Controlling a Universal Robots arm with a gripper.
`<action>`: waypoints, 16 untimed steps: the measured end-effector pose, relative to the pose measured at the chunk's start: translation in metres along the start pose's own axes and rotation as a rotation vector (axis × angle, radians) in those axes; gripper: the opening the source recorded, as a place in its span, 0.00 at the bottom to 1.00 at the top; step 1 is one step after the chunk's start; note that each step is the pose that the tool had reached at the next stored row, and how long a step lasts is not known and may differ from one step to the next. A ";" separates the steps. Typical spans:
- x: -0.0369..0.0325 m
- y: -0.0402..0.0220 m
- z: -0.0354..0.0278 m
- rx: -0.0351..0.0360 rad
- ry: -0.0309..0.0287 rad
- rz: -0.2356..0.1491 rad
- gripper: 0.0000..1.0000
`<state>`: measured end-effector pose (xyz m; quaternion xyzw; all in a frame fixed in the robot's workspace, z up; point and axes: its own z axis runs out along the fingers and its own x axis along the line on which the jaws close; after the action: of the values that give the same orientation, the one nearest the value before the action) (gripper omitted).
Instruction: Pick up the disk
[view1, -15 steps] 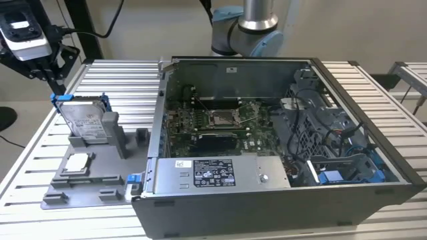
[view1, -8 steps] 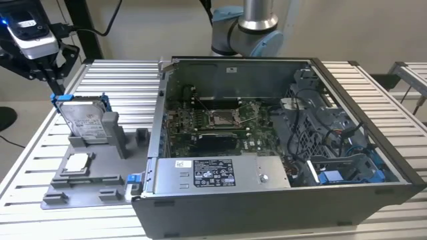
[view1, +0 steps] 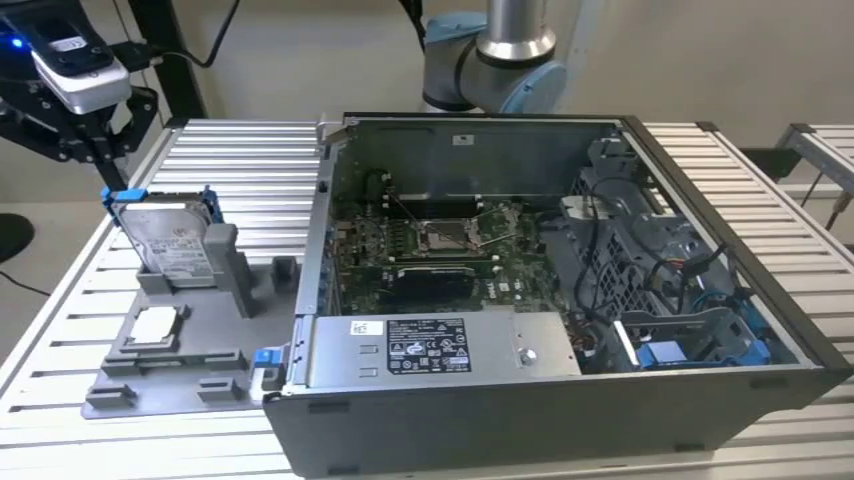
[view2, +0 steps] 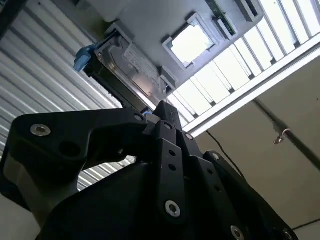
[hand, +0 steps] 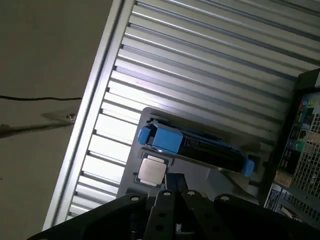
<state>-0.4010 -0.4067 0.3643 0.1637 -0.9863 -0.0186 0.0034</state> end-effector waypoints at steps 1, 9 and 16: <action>0.0000 0.0000 0.0000 0.0000 0.0007 -0.018 0.00; 0.0004 0.0001 -0.0001 0.0001 0.0062 -0.159 0.00; 0.0005 0.0001 0.0000 0.0001 0.0108 -0.286 0.00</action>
<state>-0.4015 -0.4067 0.3642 0.3028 -0.9529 -0.0180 0.0060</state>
